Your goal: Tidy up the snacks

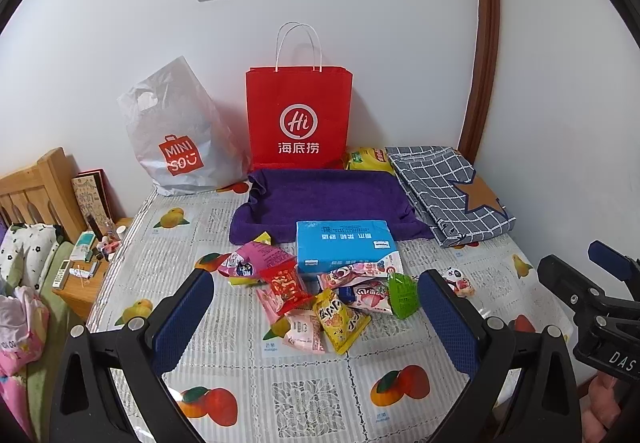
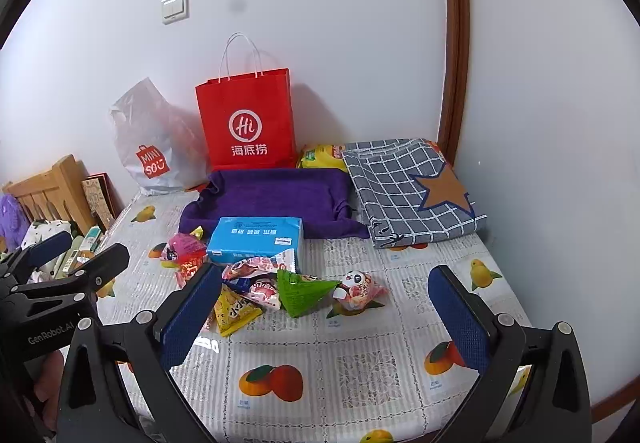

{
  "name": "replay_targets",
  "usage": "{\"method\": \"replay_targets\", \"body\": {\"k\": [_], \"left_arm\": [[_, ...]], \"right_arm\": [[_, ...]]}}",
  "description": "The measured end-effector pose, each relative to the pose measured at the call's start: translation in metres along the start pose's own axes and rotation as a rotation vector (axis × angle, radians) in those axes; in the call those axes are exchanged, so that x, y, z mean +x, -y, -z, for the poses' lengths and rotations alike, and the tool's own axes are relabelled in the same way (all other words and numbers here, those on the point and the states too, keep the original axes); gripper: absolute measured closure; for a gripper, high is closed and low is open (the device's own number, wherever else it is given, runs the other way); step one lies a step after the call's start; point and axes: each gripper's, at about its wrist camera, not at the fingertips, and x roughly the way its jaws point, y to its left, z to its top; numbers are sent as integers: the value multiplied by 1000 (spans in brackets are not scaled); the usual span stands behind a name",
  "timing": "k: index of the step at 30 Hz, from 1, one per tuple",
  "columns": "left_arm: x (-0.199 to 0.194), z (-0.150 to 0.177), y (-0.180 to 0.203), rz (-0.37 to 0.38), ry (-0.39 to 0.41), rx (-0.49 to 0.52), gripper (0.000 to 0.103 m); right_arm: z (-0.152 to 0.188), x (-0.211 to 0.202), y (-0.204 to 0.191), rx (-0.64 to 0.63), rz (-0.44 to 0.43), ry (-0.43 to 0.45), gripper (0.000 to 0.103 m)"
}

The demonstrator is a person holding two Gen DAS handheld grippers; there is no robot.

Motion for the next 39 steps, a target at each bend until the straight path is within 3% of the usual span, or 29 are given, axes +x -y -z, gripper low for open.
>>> {"method": "replay_targets", "body": {"k": [39], "left_arm": [[-1, 6, -2, 4, 15, -5, 0]], "right_arm": [[6, -6, -4, 8, -6, 25, 1]]}}
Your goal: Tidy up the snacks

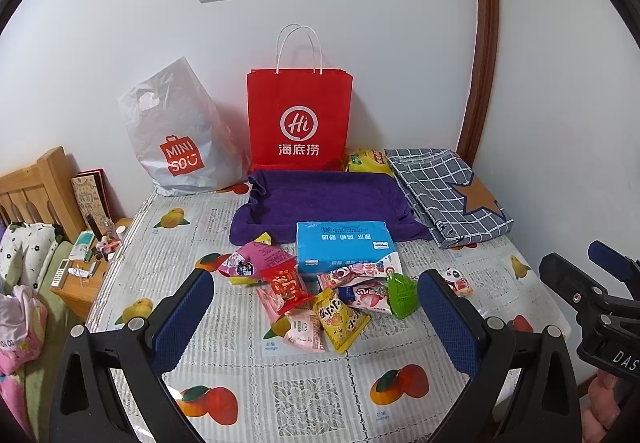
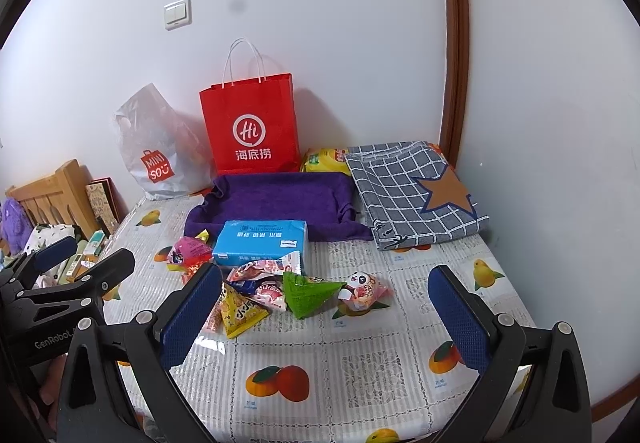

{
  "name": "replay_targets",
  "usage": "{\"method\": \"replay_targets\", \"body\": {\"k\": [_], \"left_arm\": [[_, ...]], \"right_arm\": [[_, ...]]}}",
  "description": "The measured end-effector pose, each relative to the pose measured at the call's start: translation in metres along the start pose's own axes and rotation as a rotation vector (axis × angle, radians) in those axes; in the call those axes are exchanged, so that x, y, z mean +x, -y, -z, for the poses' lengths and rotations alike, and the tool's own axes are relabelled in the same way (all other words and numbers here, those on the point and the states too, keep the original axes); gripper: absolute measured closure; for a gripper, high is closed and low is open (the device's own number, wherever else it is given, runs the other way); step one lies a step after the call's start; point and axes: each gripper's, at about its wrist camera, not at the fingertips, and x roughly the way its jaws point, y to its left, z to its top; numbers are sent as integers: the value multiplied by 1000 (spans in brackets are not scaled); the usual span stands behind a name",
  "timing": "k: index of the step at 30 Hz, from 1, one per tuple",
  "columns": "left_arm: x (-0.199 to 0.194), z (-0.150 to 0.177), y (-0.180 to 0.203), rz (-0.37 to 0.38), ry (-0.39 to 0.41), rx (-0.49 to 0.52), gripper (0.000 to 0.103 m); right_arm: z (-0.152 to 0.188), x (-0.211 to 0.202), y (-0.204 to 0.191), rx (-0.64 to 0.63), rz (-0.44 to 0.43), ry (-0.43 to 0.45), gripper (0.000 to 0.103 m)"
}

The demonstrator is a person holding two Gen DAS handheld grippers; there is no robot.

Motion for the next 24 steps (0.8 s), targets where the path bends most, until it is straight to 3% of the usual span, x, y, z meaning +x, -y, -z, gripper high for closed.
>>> {"method": "replay_targets", "body": {"k": [24], "left_arm": [[-2, 5, 0, 3, 10, 1, 0]], "right_arm": [[1, -2, -1, -6, -3, 9, 1]]}}
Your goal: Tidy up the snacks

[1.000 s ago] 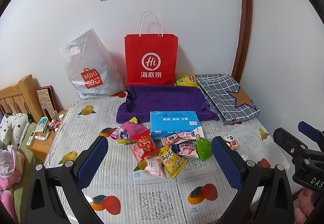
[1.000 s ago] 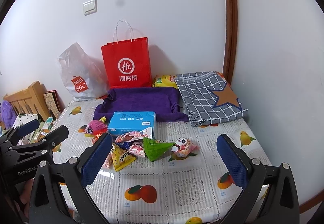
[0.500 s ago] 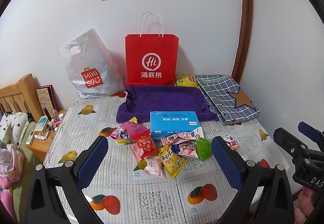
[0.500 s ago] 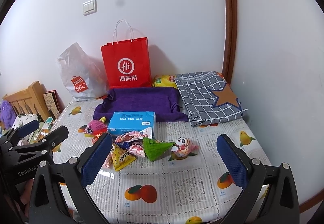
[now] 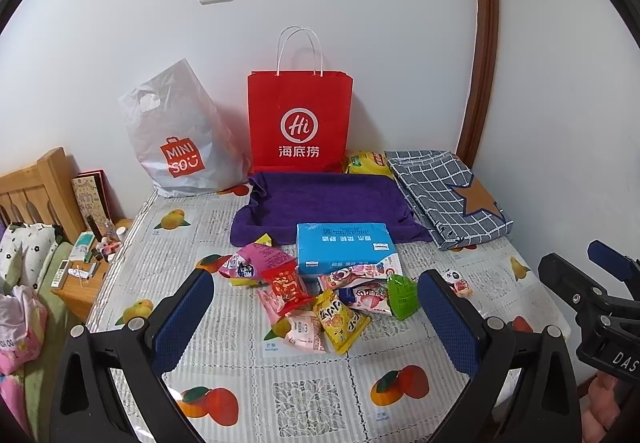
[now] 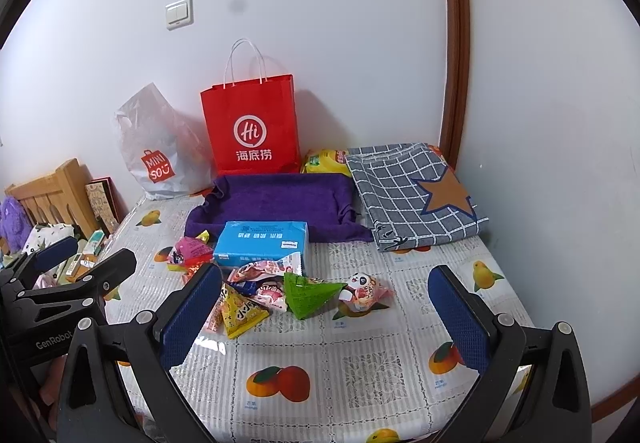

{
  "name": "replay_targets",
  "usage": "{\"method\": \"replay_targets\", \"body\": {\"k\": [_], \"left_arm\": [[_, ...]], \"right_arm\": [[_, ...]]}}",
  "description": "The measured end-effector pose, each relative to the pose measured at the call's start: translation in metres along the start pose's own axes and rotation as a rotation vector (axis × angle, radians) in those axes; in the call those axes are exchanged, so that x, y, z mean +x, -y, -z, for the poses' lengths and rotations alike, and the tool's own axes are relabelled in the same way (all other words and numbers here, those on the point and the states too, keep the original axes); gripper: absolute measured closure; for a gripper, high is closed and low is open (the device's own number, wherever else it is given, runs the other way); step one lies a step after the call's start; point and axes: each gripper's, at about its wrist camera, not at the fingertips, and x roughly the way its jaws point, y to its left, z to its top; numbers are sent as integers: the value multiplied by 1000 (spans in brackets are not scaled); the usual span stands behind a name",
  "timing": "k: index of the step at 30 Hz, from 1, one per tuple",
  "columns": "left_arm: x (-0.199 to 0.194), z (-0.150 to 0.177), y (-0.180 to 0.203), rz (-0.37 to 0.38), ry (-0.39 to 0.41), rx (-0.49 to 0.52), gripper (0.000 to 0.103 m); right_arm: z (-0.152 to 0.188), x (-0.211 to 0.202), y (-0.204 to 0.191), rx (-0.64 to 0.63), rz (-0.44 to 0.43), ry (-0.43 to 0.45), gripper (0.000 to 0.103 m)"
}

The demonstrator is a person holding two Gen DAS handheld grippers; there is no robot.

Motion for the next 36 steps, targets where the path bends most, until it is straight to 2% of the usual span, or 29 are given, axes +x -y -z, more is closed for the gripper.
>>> {"method": "replay_targets", "body": {"k": [23, 29, 36], "left_arm": [[2, -3, -3, 3, 11, -3, 0], [23, 2, -10, 2, -39, -26, 1], [66, 18, -23, 0, -122, -31, 1]], "right_arm": [[-2, 2, -3, -18, -17, 11, 1], [5, 18, 5, -10, -19, -15, 1], [19, 53, 21, 21, 14, -38, 2]]}}
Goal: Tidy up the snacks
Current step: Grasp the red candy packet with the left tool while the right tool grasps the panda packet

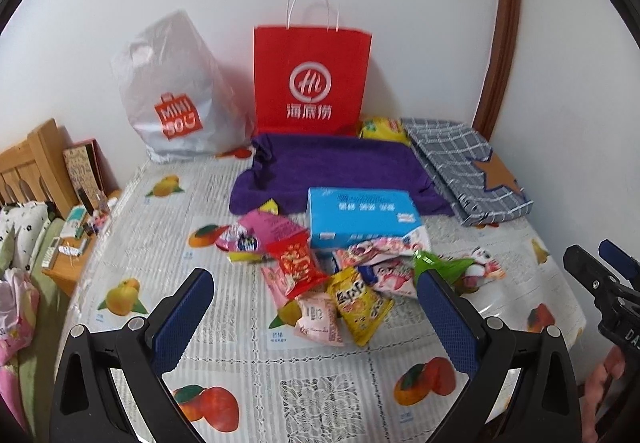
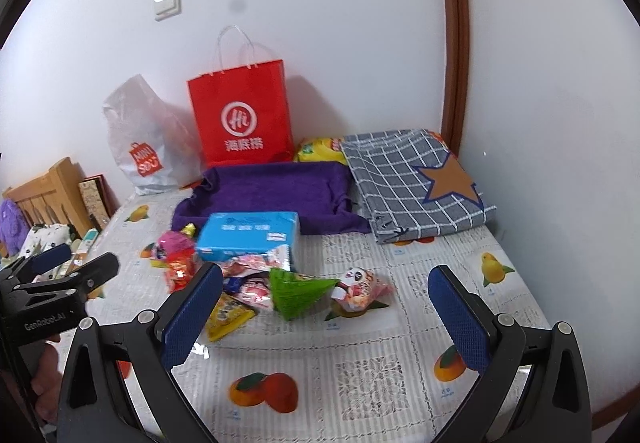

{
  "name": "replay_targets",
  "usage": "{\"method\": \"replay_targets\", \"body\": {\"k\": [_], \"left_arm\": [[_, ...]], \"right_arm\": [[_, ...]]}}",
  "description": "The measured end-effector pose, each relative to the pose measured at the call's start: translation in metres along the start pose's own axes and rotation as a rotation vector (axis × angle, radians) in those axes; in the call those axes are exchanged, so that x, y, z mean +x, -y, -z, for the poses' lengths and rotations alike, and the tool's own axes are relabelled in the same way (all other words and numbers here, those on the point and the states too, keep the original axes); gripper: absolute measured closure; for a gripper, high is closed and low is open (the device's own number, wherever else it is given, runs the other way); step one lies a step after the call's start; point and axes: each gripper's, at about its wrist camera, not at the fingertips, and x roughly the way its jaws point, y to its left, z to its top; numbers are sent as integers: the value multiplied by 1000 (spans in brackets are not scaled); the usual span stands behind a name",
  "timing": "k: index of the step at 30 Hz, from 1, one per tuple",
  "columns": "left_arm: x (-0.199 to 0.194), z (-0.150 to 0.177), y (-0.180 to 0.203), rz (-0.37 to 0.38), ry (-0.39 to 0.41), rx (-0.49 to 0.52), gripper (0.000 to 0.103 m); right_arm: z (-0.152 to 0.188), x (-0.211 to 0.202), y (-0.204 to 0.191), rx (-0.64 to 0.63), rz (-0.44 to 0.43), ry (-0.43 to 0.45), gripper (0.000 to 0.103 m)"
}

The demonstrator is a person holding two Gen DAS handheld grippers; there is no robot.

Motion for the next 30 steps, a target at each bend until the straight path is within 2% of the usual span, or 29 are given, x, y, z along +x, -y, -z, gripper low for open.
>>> {"method": "replay_targets", "body": {"k": [3, 6, 9, 14, 21, 25, 30], "left_arm": [[23, 6, -7, 0, -41, -16, 1], [46, 12, -15, 1, -79, -32, 1], [67, 17, -21, -14, -118, -36, 1], [92, 14, -29, -6, -163, -53, 1], [111, 7, -32, -12, -191, -64, 1], [116, 2, -35, -24, -200, -67, 1], [121, 0, -35, -29, -203, -60, 1]], "right_arm": [[9, 21, 6, -20, 29, -27, 3], [17, 52, 17, -6, 24, -106, 4], [25, 81, 32, 45, -13, -167, 9], [35, 121, 47, 86, 2, -251, 22], [19, 150, 50, 82, -11, -237, 24], [9, 175, 48, 83, 10, -269, 30], [8, 192, 48, 79, 31, -285, 30]]}}
